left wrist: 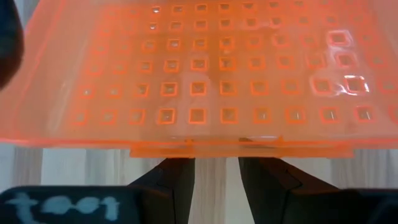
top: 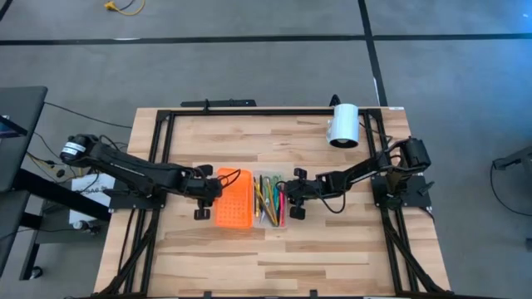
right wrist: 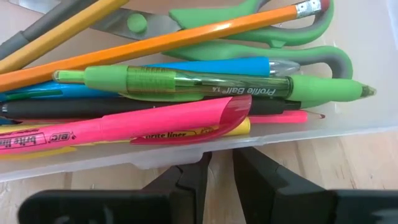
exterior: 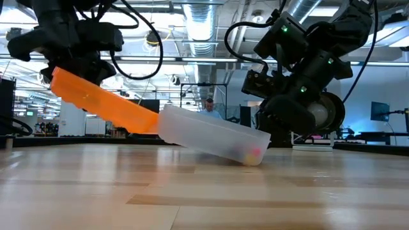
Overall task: Pick & place school supplies into a supply box
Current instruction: Close the supply box
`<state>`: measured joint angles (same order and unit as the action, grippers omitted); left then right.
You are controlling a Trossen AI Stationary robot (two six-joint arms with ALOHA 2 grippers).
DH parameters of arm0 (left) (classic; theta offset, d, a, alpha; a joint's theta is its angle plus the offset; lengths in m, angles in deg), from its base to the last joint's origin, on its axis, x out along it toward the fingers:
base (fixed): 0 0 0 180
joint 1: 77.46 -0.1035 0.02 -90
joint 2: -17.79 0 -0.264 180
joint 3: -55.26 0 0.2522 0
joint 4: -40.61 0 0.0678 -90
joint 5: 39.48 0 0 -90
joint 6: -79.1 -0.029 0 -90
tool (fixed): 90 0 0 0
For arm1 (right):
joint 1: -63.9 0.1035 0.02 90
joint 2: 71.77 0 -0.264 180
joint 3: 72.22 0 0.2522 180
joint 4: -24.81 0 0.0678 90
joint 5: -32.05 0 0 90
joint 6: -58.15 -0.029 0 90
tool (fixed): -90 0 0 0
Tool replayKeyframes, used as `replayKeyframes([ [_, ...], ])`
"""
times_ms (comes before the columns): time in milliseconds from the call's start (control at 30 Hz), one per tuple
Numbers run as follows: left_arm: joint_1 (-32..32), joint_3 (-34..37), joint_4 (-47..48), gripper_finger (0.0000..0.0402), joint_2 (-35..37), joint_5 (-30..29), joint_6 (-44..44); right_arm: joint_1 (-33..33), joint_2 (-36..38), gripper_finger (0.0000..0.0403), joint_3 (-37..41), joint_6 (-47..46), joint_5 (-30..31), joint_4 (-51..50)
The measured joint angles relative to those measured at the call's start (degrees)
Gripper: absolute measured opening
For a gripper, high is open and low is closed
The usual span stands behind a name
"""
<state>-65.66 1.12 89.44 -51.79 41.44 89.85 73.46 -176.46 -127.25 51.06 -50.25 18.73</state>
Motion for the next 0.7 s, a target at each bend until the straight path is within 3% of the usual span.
replayKeyframes([
  [433,0.0,-0.4,-0.7,0.0116,-2.8,1.4,-1.3,-0.9,1.2,0.0069,-3.5,0.6,-2.6,-8.9],
  [700,0.0,-3.6,0.3,0.0116,-2.8,1.1,-3.1,-1.3,1.1,0.0069,-3.5,0.2,-3.0,-9.1],
])
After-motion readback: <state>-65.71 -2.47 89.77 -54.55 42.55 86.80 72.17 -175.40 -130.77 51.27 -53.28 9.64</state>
